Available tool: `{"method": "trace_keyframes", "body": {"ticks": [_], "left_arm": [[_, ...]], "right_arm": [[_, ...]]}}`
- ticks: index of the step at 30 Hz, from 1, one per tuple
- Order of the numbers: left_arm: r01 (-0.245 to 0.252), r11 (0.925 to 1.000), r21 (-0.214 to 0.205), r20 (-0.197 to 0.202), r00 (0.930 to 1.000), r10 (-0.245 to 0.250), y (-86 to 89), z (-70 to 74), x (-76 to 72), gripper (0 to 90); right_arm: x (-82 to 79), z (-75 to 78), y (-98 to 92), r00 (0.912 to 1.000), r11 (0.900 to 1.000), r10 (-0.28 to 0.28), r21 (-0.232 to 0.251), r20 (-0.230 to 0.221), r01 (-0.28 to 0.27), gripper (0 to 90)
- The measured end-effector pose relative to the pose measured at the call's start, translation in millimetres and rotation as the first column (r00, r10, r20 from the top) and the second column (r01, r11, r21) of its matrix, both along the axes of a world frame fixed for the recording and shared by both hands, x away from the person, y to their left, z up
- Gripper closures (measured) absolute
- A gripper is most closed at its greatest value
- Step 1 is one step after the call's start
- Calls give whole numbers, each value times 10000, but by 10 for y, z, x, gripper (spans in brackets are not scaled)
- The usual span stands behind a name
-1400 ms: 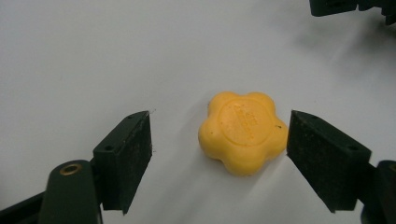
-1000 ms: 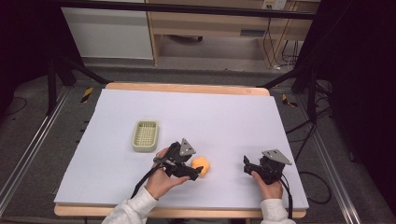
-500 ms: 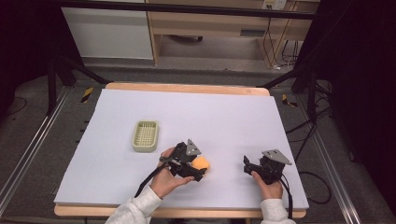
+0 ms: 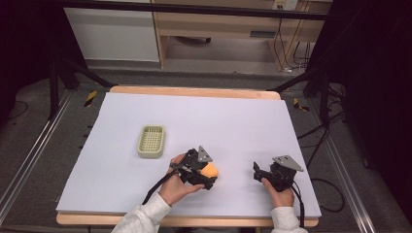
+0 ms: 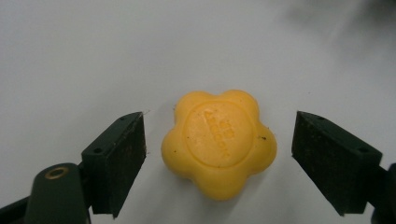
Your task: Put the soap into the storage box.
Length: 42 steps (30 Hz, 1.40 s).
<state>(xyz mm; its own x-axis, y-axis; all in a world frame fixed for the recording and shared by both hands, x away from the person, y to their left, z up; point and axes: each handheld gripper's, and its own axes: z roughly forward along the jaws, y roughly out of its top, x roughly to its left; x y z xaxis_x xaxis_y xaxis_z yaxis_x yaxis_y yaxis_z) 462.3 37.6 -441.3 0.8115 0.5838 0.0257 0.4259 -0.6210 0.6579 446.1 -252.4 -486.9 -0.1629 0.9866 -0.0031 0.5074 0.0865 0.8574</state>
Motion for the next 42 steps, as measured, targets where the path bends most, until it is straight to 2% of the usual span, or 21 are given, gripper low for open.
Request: {"method": "trace_keyframes", "body": {"ticks": [11,25,42], "left_arm": [[-46,9999,158,-148,9999,48,-68,-47,22,171],[163,9972,733,-453,9989,-130,-111,-127,75,171],[150,9952,964,-697,9975,-83,-141,-205,129,212]], "right_arm": [[2,-1,-1,10000,10000,4,9,-20,-4,50],[4,-2,-2,10000,10000,7,-21,-16,-7,50],[5,-2,-2,10000,10000,-1,-16,-32,1,50]]}}
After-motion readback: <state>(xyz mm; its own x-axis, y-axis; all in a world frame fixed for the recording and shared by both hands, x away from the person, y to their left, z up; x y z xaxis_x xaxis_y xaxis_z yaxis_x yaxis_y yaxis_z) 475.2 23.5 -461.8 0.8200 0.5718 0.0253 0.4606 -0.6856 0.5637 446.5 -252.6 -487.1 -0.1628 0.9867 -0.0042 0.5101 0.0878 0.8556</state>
